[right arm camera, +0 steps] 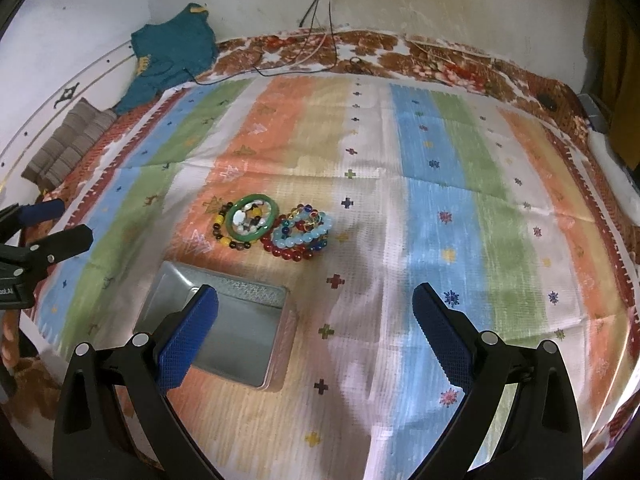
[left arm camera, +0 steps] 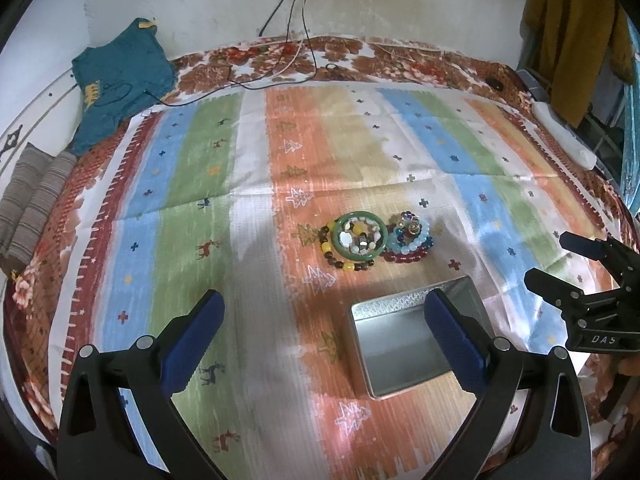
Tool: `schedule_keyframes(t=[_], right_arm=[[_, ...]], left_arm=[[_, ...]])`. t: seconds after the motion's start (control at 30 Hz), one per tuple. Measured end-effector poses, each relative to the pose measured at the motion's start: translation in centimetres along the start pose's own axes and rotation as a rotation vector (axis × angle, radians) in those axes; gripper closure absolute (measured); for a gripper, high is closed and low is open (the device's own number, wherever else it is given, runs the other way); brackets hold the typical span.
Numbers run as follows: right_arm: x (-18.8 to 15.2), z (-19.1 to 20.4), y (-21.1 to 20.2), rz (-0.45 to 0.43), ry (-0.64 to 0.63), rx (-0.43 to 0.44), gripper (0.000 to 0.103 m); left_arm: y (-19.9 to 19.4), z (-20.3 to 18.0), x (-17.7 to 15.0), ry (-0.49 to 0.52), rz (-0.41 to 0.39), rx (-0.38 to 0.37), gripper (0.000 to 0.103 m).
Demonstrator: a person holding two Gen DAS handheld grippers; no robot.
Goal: Organize jewelry
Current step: 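Move both grippers forward over the tin toward the bracelet cluster, then grasp the green jade bangle with the left gripper while the right gripper grasps the light blue bead bracelet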
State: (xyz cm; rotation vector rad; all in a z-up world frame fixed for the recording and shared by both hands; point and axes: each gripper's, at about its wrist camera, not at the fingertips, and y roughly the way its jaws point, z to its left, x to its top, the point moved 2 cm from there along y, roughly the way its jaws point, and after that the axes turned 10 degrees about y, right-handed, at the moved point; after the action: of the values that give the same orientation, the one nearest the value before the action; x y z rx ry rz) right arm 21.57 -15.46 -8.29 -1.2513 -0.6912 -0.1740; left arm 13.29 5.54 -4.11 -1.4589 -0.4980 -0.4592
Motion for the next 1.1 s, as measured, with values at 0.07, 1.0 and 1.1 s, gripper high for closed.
schedule_keyframes(t=[0.07,1.0,1.1], right_arm=[[0.2,-0.1,0.5,0.006,0.002,-0.002,0.004],[4.3,-0.7,7.0,0.096,0.040,-0.015,0.004],[4.6,-0.7,7.8,0.109,0.042,-0.022,0.004]], left_arm=[[0.6,0.0,0.3,0.006,0.009,0.001,0.006],[9.3,1.6,3.1,0.035,0.120,-0.012,0.006],[10.3,1.4,3.3,0.051,0.131,-0.018,0.006]])
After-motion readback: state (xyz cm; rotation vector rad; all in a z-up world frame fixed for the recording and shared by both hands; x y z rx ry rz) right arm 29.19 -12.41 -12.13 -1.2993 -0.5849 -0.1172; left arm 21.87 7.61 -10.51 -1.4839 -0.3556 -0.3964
